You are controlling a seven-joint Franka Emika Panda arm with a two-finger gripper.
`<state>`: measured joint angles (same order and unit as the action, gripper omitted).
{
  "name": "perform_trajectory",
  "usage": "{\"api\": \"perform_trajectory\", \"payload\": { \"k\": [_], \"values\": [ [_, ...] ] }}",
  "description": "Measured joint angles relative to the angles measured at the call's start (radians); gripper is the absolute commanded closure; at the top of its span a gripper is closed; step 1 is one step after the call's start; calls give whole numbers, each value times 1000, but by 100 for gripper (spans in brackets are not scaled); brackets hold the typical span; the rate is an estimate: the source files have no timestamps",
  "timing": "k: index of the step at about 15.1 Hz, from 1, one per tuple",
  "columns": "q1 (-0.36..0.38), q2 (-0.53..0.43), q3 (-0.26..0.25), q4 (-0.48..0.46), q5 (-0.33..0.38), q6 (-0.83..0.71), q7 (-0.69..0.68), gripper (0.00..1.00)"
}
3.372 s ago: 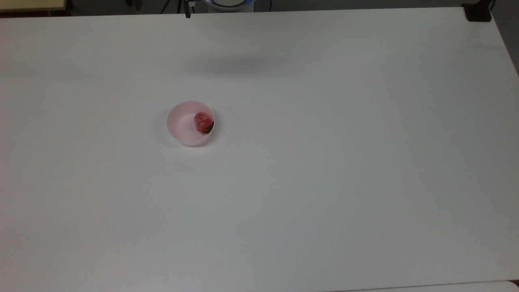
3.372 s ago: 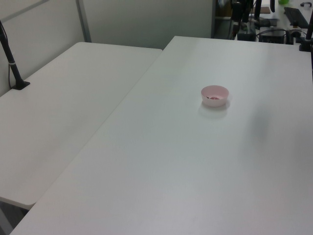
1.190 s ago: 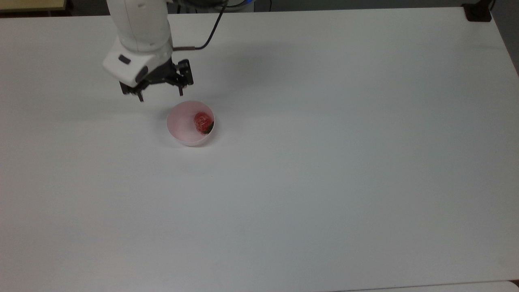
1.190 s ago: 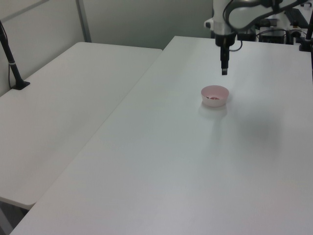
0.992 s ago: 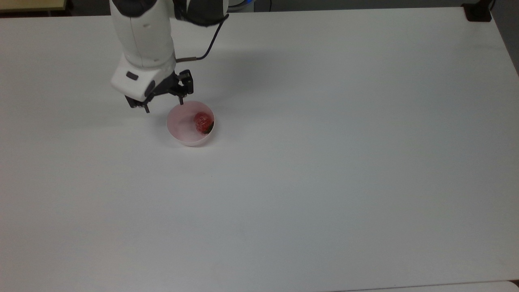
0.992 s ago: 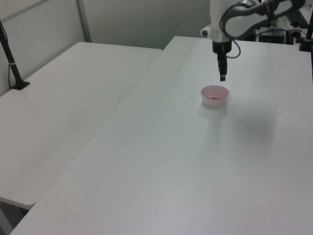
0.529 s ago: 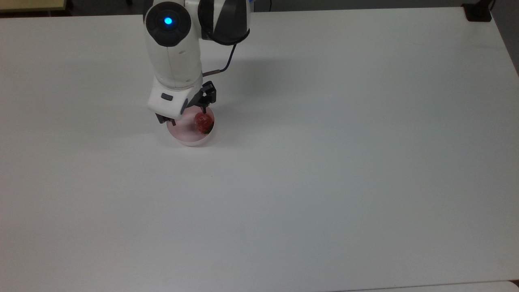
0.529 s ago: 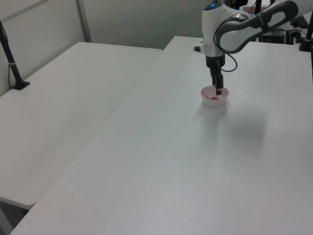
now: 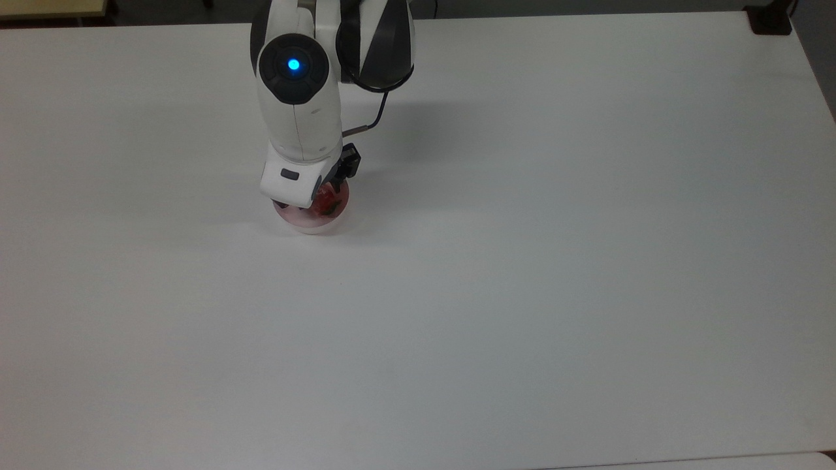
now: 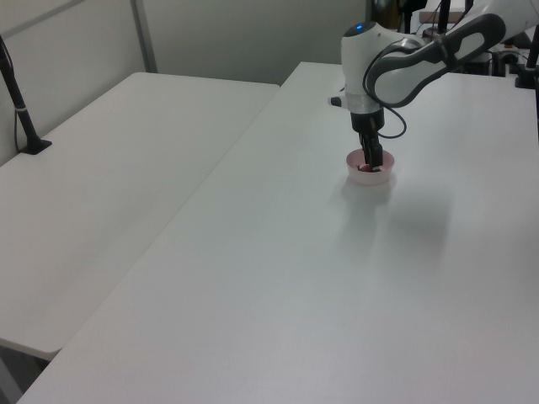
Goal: Pick up strawberry from bowl
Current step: 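Close the gripper on the red strawberry inside the bowl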
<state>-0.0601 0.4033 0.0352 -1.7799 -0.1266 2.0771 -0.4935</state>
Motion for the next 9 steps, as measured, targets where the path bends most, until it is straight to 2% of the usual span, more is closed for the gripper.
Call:
{"api": "perform_trajectory", "payload": {
  "k": [2,3,4,9],
  "values": [
    [0,13,0,0,-1,23,0,45],
    [0,18,0,0,-1,25,0,55],
    [0,24,0,0,-1,27,0,60],
    [0,24,0,9,-1,27,23,62]
  ]
}}
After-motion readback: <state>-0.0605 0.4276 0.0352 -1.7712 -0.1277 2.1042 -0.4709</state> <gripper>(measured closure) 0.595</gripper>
